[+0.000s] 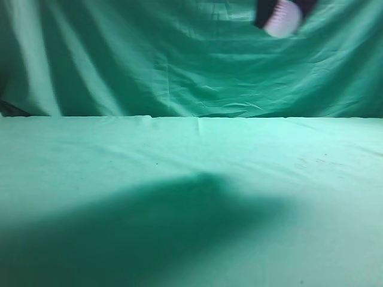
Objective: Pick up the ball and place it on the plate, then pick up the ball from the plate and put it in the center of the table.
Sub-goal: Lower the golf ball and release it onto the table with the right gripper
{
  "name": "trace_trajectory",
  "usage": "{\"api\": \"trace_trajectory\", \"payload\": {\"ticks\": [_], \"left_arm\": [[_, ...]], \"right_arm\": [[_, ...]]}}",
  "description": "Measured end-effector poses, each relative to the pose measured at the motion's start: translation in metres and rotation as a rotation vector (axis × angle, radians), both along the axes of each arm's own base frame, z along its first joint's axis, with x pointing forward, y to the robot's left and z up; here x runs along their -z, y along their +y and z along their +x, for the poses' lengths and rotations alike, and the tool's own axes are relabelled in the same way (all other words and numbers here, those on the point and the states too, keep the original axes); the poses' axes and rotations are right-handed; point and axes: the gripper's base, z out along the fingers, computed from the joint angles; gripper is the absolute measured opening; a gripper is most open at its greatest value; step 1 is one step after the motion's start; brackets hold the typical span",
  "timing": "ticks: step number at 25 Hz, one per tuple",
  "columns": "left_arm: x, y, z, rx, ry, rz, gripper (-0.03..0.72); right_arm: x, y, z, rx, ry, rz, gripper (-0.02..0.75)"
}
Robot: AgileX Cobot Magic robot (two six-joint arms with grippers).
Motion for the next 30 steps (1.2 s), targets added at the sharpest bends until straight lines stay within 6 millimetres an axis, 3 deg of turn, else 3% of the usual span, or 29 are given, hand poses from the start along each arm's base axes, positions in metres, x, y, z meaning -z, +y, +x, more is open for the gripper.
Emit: {"api": "trace_trajectory", "payload": {"ticks": [2,5,9,15,21,26,30], "left_arm": [[0.004,0.003,-0.007,-0.009,-0.017,0.002,0.000],[0.008,0.005,-0.014,-0.016,-0.032,0.015,0.000],[0.016,0.006,-0.013,-0.022,-0.023,0.030,0.000],[0.016,0.007,-0.012,-0.028,-0.040,0.033,0.000],[0.016,0.007,-0.012,-0.029,-0.045,0.033,0.000],[0.016,0.007,-0.011,-0.030,-0.048,0.033,0.000],[0.015,0.007,-0.011,-0.030,-0.048,0.033,0.000]], "right_arm": [[-0.007,0.025,0.005,-0.062,-0.027,-0.003,0.319],[0.000,0.061,0.015,-0.142,-0.028,-0.029,0.319],[0.029,0.108,0.030,-0.221,-0.015,-0.063,0.319],[0.085,0.159,0.048,-0.296,0.006,-0.090,0.319],[0.114,0.174,0.058,-0.308,0.019,-0.100,0.319],[0.118,0.175,0.059,-0.307,0.024,-0.099,0.319],[0.117,0.176,0.059,-0.305,0.026,-0.092,0.482]]}}
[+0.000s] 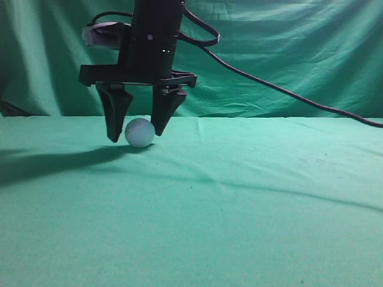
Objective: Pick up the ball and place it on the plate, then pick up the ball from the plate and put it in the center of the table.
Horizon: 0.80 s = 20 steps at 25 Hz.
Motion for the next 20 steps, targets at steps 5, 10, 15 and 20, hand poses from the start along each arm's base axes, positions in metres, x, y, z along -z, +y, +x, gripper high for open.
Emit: {"api": "trace_trajectory", "payload": {"ticks": [5,10,15,20], "left_arm": [[0.000,0.000,0.000,0.000,0.000,-0.001,0.000],[0.000,0.000,0.000,0.000,0.000,0.001,0.000],[0.000,0.000,0.000,0.000,0.000,0.001,0.000],[0.000,0.000,0.000,-0.001,-0.002,0.001,0.000]], "right_arm": [[-0.020,0.000,-0.001,-0.001,-0.007,0.012,0.568],[-0.106,-0.010,-0.011,0.032,-0.068,0.080,0.381],[-0.203,-0.038,-0.041,0.054,-0.198,0.203,0.055],[-0.279,-0.081,-0.079,0.130,-0.346,0.292,0.000]]}}
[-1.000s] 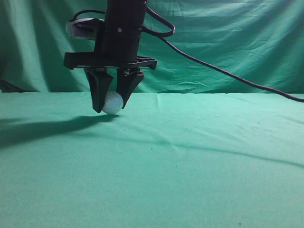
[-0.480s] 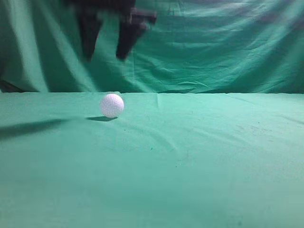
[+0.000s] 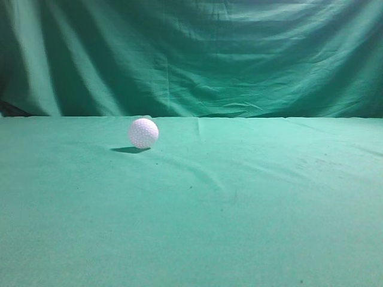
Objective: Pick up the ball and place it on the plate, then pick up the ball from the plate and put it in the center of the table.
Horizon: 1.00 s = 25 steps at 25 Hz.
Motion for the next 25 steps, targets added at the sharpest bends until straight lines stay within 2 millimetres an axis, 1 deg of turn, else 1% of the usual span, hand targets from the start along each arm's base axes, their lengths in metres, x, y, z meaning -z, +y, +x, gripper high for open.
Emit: {"api": "trace_trajectory", "payload": {"ticks": [3,5,7,10,13,17,21,25], "left_arm": [[0.000,0.000,0.000,0.000,0.000,-0.002,0.000],[0.001,0.000,0.000,0.002,0.009,-0.001,0.000],[0.002,0.000,-0.001,0.004,0.022,0.002,0.000],[0.002,0.000,-0.001,0.005,0.026,0.001,0.000],[0.002,-0.002,-0.002,0.011,0.034,-0.034,0.000],[0.001,-0.004,-0.004,0.018,0.035,-0.077,0.000],[0.004,-0.005,-0.004,0.022,0.047,-0.098,0.000],[0.018,-0.007,-0.004,0.022,0.093,-0.149,0.000]], "right_arm": [[-0.035,-0.032,-0.031,0.035,-0.066,0.044,0.000],[-0.041,-0.051,-0.050,0.055,-0.068,0.047,0.000],[-0.041,-0.069,-0.067,0.082,-0.058,0.034,0.000],[-0.030,-0.100,-0.095,0.128,-0.041,-0.005,0.000],[-0.006,-0.125,-0.120,0.149,-0.030,-0.029,0.000],[0.018,-0.155,-0.153,0.156,-0.089,0.053,0.000],[0.058,-0.178,-0.181,0.163,-0.119,0.127,0.000],[0.099,-0.198,-0.205,0.147,-0.172,0.196,0.000]]}}
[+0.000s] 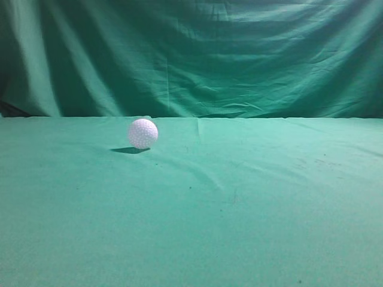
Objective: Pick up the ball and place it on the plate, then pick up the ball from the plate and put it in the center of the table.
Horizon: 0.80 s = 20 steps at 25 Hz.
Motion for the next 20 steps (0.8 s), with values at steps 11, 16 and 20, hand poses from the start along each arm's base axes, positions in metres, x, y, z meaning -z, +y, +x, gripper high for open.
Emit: {"api": "trace_trajectory", "payload": {"ticks": [11,16,20], "left_arm": [[0.008,0.003,0.003,0.044,-0.086,0.176,0.000],[0.008,0.003,0.003,0.048,-0.082,0.176,0.000],[0.009,0.002,0.003,0.050,-0.075,0.169,0.000]], "right_arm": [[0.072,-0.020,-0.027,0.017,-0.038,0.177,0.000],[0.087,-0.020,-0.026,0.032,0.015,0.155,0.000],[0.100,-0.020,-0.025,0.034,0.027,0.118,0.000]]}}
